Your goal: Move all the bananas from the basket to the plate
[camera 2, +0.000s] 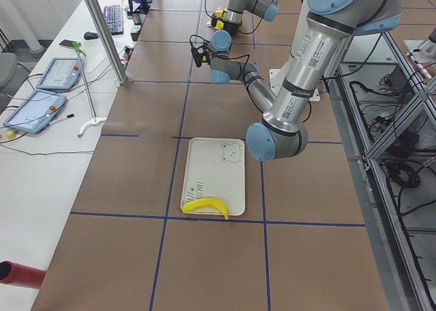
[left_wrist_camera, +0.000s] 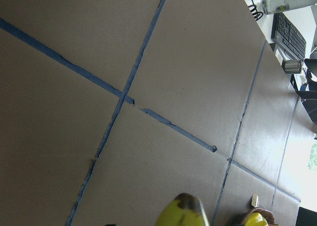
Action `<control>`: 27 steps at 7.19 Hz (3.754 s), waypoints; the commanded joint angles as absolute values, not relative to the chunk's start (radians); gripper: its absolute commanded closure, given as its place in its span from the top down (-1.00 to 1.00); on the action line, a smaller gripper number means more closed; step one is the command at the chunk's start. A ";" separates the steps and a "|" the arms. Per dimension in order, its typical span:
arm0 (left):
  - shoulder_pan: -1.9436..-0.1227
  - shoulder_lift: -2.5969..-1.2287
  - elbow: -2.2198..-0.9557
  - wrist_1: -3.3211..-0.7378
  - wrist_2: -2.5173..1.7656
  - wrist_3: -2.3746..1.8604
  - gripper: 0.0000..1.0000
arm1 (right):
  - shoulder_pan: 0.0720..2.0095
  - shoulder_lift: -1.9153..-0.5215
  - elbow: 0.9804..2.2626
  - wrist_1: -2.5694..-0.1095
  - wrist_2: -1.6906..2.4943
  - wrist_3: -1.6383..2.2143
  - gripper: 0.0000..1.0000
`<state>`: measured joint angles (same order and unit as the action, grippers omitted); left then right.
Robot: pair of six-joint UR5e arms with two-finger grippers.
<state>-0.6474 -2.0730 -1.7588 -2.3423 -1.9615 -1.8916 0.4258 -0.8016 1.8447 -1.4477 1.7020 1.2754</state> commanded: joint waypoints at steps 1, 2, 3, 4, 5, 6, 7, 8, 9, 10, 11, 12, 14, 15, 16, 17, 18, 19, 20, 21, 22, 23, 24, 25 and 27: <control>-0.649 -2.068 -1.758 -2.338 -1.965 -1.890 -1.00 | 0.428 -0.805 1.856 -1.443 1.709 1.269 0.98; -0.650 -2.063 -1.756 -2.338 -1.965 -1.885 -1.00 | 0.437 -0.814 1.885 -1.448 1.713 1.266 0.98; -0.655 -2.031 -1.761 -2.338 -1.965 -1.882 -1.00 | 0.452 -0.863 1.935 -1.450 1.745 1.262 0.98; -0.669 -1.987 -1.763 -2.336 -1.965 -1.876 -1.00 | 0.494 -0.906 1.968 -1.453 1.816 1.261 0.98; -0.702 -1.938 -1.772 -2.307 -1.967 -1.850 -1.00 | 0.527 -0.945 1.970 -1.453 1.872 1.258 0.98; -0.719 -1.893 -1.811 -2.207 -1.967 -1.751 -1.00 | 0.552 -0.986 1.968 -1.465 1.900 1.250 0.98; -0.722 -1.812 -1.895 -2.040 -1.967 -1.645 -1.00 | 0.589 -1.015 1.971 -1.521 1.932 1.161 0.98; -0.736 -1.752 -1.949 -1.916 -1.970 -1.550 -1.00 | 0.642 -1.031 1.991 -1.602 1.992 1.090 0.98; -0.762 -1.688 -1.972 -1.861 -1.976 -1.443 -1.00 | 0.687 -1.066 2.041 -1.679 2.038 1.013 0.98; -0.822 -1.625 -1.965 -1.859 -1.977 -1.342 -1.00 | 0.715 -1.128 2.098 -1.736 2.057 0.918 0.98; -0.898 -1.580 -1.957 -1.859 -1.986 -1.259 -1.00 | 0.733 -1.156 2.117 -1.762 2.060 0.861 0.98; -0.960 -1.577 -1.901 -1.876 -2.014 -1.253 -1.00 | 0.735 -1.161 2.118 -1.764 2.060 0.850 0.98; -1.004 -1.578 -1.774 -1.967 -2.013 -1.258 -0.95 | 0.733 -1.161 2.120 -1.764 2.060 0.850 0.98; -1.015 -1.577 -1.670 -2.103 -2.014 -1.255 -0.94 | 0.735 -1.164 2.121 -1.764 2.060 0.850 0.98; -1.034 -1.575 -1.601 -2.170 -2.022 -1.250 -0.85 | 0.735 -1.164 2.121 -1.764 2.060 0.850 0.98; -1.043 -1.556 -1.567 -2.213 -2.026 -1.212 -0.53 | 0.735 -1.166 2.123 -1.764 2.060 0.850 0.98; -1.095 -1.545 -1.537 -2.224 -2.029 -1.113 -0.37 | 0.735 -1.164 2.123 -1.764 2.060 0.850 0.98; -1.132 -1.533 -1.513 -2.226 -2.067 -1.000 -0.07 | 0.735 -1.166 2.125 -1.764 2.060 0.850 0.98; -1.162 -1.528 -1.517 -2.226 -2.100 -0.924 0.98 | 0.735 -1.167 2.125 -1.766 2.060 0.850 0.98; -1.181 -1.529 -1.529 -2.221 -2.156 -0.920 1.00 | 0.738 -1.172 2.126 -1.766 2.060 0.850 0.98; -1.208 -1.537 -1.549 -2.217 -2.228 -0.920 1.00 | 0.738 -1.195 2.138 -1.766 2.060 0.850 0.98; -1.219 -1.543 -1.578 -2.212 -2.259 -0.920 1.00 | 0.738 -1.239 2.167 -1.764 2.060 0.844 0.98; -1.220 -1.545 -1.627 -2.188 -2.269 -0.925 1.00 | 0.738 -1.299 2.202 -1.760 2.059 0.812 0.98; -1.209 -1.554 -1.678 -2.184 -2.264 -0.931 1.00 | 0.738 -1.383 2.253 -1.752 2.049 0.769 0.98; -1.177 -1.569 -1.732 -2.184 -2.273 -0.934 1.00 | 0.745 -1.545 2.315 -1.699 2.037 0.743 0.98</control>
